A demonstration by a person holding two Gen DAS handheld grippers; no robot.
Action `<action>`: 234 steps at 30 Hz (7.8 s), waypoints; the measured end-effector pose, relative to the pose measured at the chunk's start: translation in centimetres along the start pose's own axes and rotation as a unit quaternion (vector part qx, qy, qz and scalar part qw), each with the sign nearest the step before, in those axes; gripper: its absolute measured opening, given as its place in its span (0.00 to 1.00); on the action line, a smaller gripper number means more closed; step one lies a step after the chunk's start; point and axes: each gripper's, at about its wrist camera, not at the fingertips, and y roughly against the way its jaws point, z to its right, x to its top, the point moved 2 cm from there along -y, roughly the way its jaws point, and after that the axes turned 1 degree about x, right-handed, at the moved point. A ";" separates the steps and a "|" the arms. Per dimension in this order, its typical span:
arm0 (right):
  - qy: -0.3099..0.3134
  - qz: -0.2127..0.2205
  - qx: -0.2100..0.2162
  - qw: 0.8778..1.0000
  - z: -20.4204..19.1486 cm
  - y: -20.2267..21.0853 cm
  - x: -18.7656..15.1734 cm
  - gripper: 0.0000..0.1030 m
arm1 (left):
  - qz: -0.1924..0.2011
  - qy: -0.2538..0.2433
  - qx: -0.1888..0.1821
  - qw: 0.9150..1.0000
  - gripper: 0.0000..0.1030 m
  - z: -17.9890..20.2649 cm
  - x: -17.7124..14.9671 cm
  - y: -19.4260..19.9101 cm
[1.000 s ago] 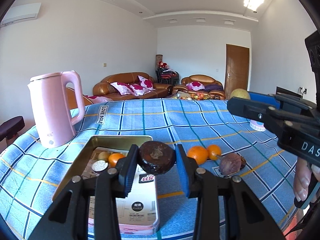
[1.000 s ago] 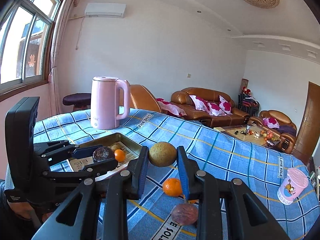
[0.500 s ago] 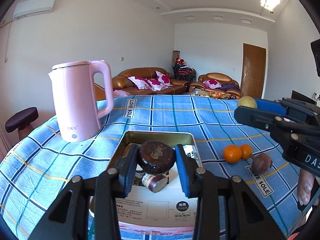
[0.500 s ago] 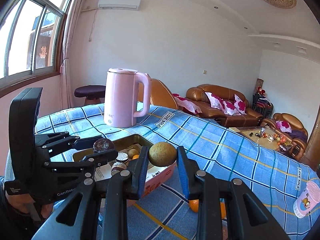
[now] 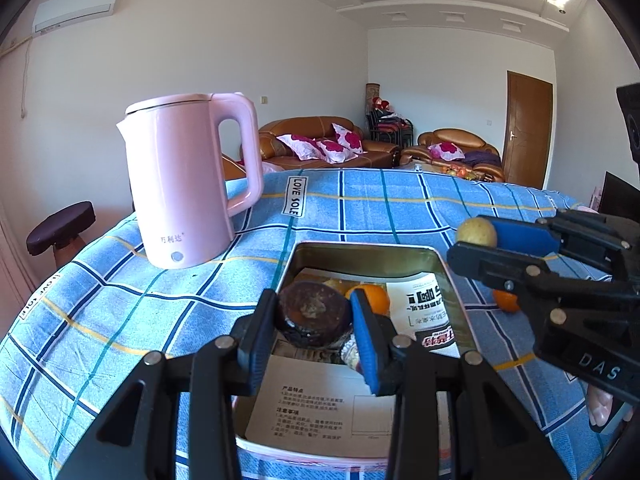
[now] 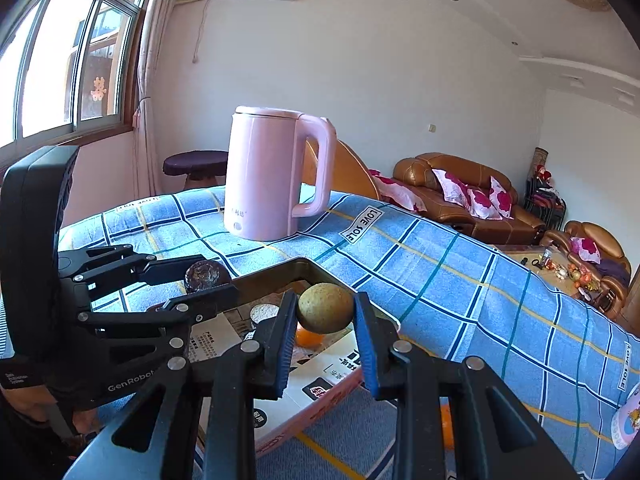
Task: Organize fruits
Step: 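Carry the brown and yellow fruits over the pink tin box with both tools, then release the brown fruit into the tin with the left tool while the right tool releases the yellow fruit, then withdraw both open tools from the tin toward the remaining fruits, then grasp the purple passion fruit with the left tool while the right tool grasps a brown fruit, then lift the purple fruit with the left tool while the right tool lifts the brown fruit, then carry the purple and brown fruits over the pink tin box with both tools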
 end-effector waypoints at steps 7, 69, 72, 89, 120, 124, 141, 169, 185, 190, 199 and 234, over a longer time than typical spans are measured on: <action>-0.008 -0.021 0.011 1.000 -0.7 -2.3 -0.9 0.29 | -0.018 0.000 0.009 1.000 0.38 -0.9 -0.3 -1.0; -0.064 -0.035 -0.077 0.994 3.2 2.1 -4.7 0.62 | -0.016 -0.004 -0.040 0.999 0.85 3.3 0.2 1.0; -0.079 -0.029 -0.110 0.990 5.3 5.0 -6.2 0.70 | -0.019 -0.016 -0.067 0.997 0.86 6.0 0.2 1.3; -0.226 -0.063 -0.224 0.946 16.1 12.5 -13.9 0.74 | -0.068 -0.107 -0.172 0.977 0.86 21.2 -0.8 -0.2; -0.212 -0.143 -0.151 0.955 14.7 6.0 -12.7 0.62 | -0.103 -0.083 -0.151 0.980 0.49 17.7 -0.4 -3.7; -0.204 -0.178 -0.149 0.951 14.3 4.7 -13.1 0.56 | -0.107 -0.080 -0.159 0.978 0.49 17.6 -0.6 -4.0; -0.206 -0.158 -0.137 0.956 14.3 5.4 -12.8 0.38 | -0.087 -0.070 -0.168 0.979 0.49 17.2 -0.4 -3.2; -0.167 -0.046 -0.154 0.973 12.7 9.0 -11.0 0.38 | -0.020 -0.069 -0.146 0.987 0.49 16.5 0.1 -0.8; -0.156 -0.001 -0.164 0.974 12.3 10.7 -10.7 0.38 | 0.010 -0.062 -0.138 0.988 0.49 16.2 0.2 0.2; -0.153 0.012 -0.167 0.974 12.1 11.3 -10.7 0.38 | 0.022 -0.060 -0.134 0.989 0.49 16.0 0.3 0.7; -0.149 0.032 -0.171 0.973 11.9 12.1 -10.7 0.38 | 0.038 -0.057 -0.136 0.988 0.49 15.7 0.3 1.3; -0.120 0.052 -0.172 0.976 10.0 12.3 -9.8 0.38 | 0.076 -0.046 -0.132 0.987 0.49 14.1 0.2 3.3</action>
